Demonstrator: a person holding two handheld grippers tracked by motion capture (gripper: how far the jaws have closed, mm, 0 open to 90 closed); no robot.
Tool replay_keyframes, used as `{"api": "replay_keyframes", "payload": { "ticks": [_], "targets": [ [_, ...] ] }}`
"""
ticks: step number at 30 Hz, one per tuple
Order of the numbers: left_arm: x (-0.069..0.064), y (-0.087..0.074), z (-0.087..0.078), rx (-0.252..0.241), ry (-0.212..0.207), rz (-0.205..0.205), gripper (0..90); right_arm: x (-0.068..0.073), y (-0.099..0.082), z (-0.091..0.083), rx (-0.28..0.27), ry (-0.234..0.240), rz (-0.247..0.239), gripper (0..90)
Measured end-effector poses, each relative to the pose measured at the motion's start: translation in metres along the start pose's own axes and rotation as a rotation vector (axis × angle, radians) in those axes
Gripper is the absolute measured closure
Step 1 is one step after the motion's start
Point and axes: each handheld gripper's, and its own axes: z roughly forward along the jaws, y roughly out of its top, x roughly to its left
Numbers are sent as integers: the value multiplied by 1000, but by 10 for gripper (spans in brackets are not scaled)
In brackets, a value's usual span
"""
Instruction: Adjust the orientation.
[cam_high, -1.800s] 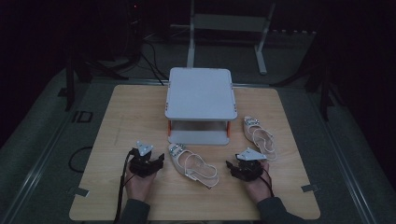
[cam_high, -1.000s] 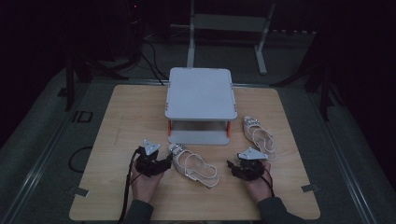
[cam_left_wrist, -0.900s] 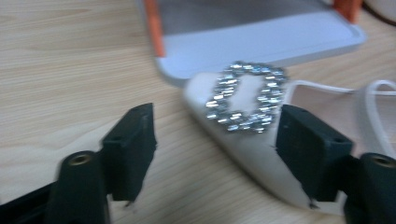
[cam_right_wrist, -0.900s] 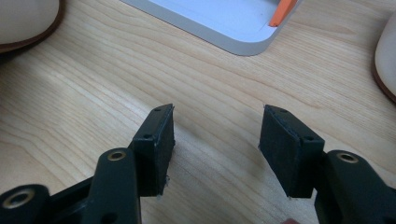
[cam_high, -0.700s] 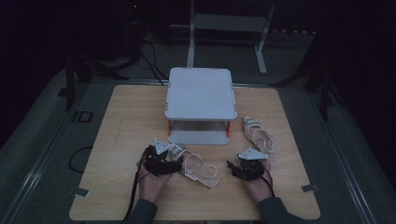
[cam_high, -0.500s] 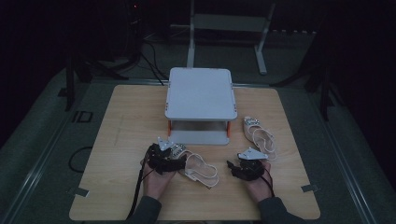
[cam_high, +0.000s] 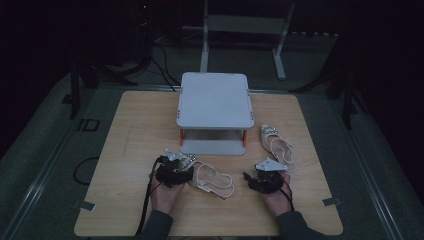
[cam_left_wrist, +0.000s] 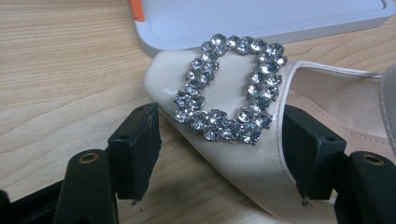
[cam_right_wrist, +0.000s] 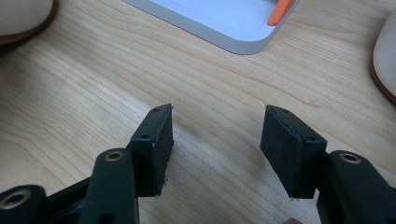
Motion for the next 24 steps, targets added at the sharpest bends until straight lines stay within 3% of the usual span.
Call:
{"api": "replay_keyframes", "payload": {
  "ticks": [4, 11, 15, 20, 24],
  "targets": [
    [14, -1, -6, -3, 9, -15, 399, 0, 0, 0, 1, -1, -4, 435],
    [51, 4, -12, 6, 26, -62, 459, 1, 0, 0, 5, -3, -6, 436],
    [76, 16, -8, 24, 26, -99, 468, 1, 0, 0, 7, -4, -5, 436],
    [93, 33, 2, 39, 20, -120, 520, 1, 0, 1, 8, -2, -3, 436],
    [103, 49, 12, 66, 15, -105, 540, 0, 0, 1, 6, -2, -4, 436]
  ]
}}
